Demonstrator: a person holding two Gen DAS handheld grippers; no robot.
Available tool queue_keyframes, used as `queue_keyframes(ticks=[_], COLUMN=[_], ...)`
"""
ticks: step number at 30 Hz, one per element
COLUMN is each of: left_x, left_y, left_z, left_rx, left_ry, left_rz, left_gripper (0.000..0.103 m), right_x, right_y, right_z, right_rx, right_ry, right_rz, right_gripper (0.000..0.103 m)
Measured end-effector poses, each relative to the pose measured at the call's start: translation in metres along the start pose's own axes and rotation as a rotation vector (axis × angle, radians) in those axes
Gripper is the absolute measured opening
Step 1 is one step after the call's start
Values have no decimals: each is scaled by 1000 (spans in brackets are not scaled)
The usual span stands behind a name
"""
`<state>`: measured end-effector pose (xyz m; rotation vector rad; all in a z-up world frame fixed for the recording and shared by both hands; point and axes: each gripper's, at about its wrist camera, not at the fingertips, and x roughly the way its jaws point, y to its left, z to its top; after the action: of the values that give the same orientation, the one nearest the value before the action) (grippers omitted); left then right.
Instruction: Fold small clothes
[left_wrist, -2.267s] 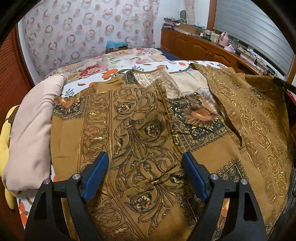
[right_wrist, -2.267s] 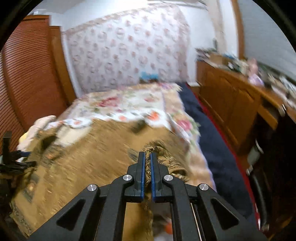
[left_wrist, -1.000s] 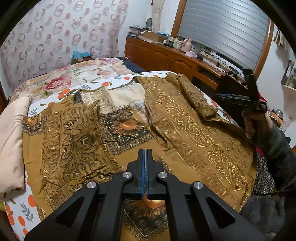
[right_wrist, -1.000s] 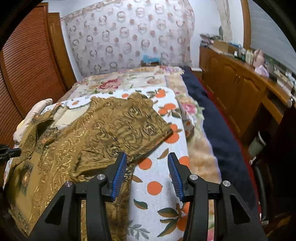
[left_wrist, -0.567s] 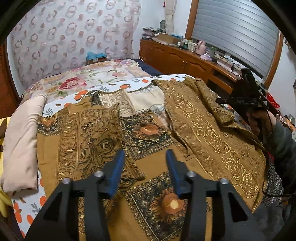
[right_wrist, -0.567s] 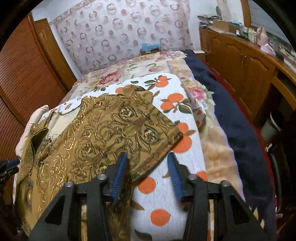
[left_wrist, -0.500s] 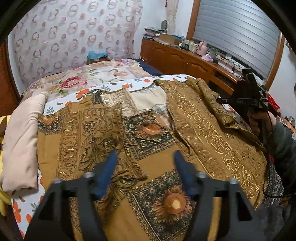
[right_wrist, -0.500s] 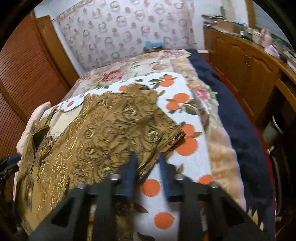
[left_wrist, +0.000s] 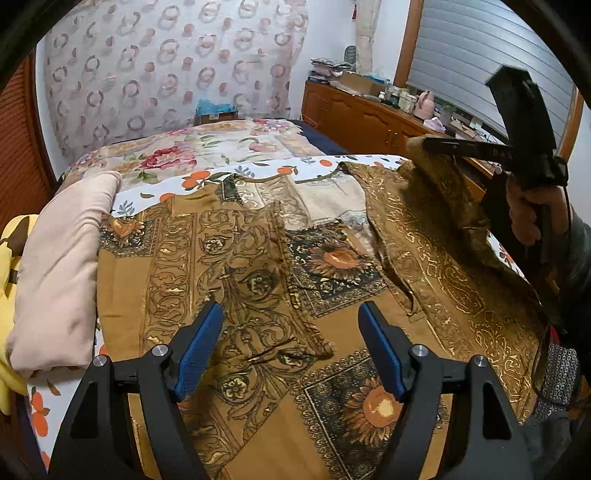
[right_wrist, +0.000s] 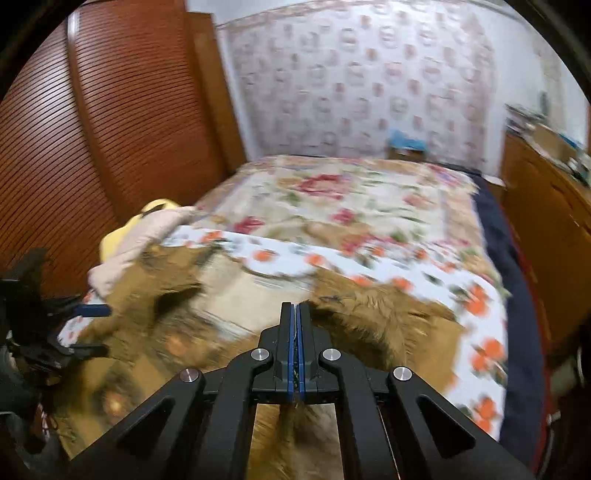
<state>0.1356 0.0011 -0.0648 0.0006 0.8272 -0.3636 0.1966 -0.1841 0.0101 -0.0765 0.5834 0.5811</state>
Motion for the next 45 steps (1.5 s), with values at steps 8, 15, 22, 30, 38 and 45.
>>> queue_keyframes(ticks=[8,15,22,30,38,45], left_x=[2,8,13,25,42,53], left_y=[9,25,59,102,121,130], left_z=[3,8,20,32,41,50], left_rx=[-11,-34,-75,-132,-146,-137], left_ry=[-4,-4,-7,11,42,56], left_rz=[10,50,130,224,256,263], left_gripper=[77,77,77,77,77,77], right_x=[-7,-10,19,54,62,67], right_y=[16,-21,-47,-68,-66,-74], right_z=[7,-27,-46,-40,-41,-44], right_rx=[-98,-17,22,90,80,88], right_ry=[-20,47,110,153,138,144], right_rz=[-15,-146,-291,-307,-317,-303], right_gripper=[46,46,55,55,62,68])
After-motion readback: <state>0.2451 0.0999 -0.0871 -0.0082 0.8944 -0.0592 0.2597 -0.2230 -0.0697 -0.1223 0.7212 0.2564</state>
